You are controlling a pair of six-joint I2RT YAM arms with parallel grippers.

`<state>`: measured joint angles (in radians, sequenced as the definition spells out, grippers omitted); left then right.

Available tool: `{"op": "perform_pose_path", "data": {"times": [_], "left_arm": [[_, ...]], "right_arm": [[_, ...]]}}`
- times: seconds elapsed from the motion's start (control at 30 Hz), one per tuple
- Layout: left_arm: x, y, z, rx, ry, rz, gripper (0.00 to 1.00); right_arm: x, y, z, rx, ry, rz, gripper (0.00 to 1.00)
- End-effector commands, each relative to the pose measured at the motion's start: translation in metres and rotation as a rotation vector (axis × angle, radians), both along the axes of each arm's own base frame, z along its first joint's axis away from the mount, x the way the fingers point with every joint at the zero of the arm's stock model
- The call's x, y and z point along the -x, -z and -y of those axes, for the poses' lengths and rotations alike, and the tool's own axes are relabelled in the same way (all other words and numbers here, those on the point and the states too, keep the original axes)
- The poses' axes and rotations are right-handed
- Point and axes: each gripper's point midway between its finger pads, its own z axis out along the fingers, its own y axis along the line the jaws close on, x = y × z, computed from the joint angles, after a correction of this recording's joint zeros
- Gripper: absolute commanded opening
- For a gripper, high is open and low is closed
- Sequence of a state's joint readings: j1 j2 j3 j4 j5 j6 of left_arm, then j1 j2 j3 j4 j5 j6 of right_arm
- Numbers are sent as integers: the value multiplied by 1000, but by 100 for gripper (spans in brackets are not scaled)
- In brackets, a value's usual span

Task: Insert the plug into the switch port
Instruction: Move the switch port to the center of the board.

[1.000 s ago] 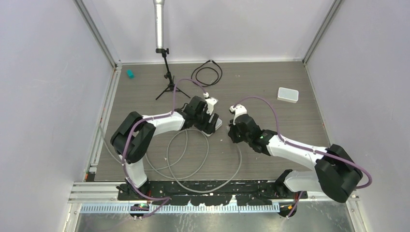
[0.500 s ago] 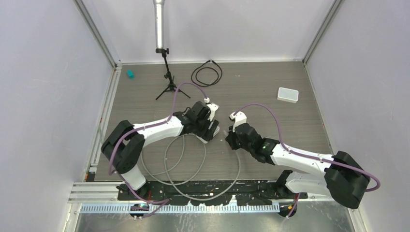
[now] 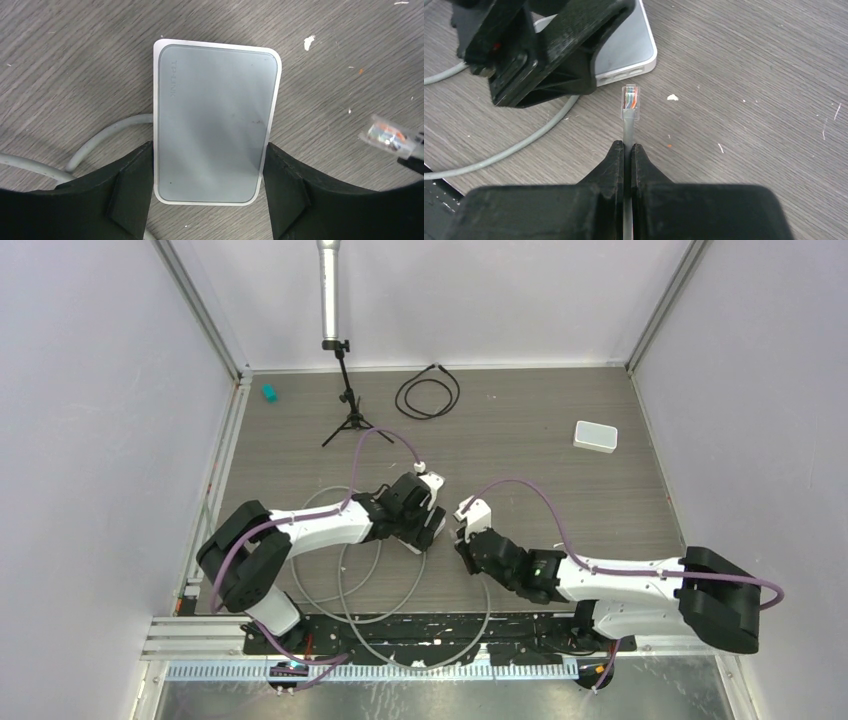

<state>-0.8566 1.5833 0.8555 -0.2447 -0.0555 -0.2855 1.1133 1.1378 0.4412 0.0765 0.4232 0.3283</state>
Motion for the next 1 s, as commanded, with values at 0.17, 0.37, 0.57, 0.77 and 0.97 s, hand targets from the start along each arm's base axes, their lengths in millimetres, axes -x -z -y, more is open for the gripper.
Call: {"op": "perform_pose_path", "data": {"times": [0.17, 0.37, 0.57, 0.77, 0.97], "left_arm": [[-5, -5, -2, 15, 11, 62, 74], [-10, -14, 1, 18, 29, 93, 84], [-13, -24, 5, 23, 37, 99, 92], [-13, -50, 10, 86, 48, 137, 100], [-20, -75, 10, 141, 36, 193, 100]], "right_arm": [[1, -6, 10, -63, 84, 99, 1], [3, 3, 13, -51, 86, 84, 1], [5, 8, 10, -65, 65, 80, 1], [9, 18, 7, -58, 36, 62, 1], [8, 19, 0, -61, 24, 68, 0]]}}
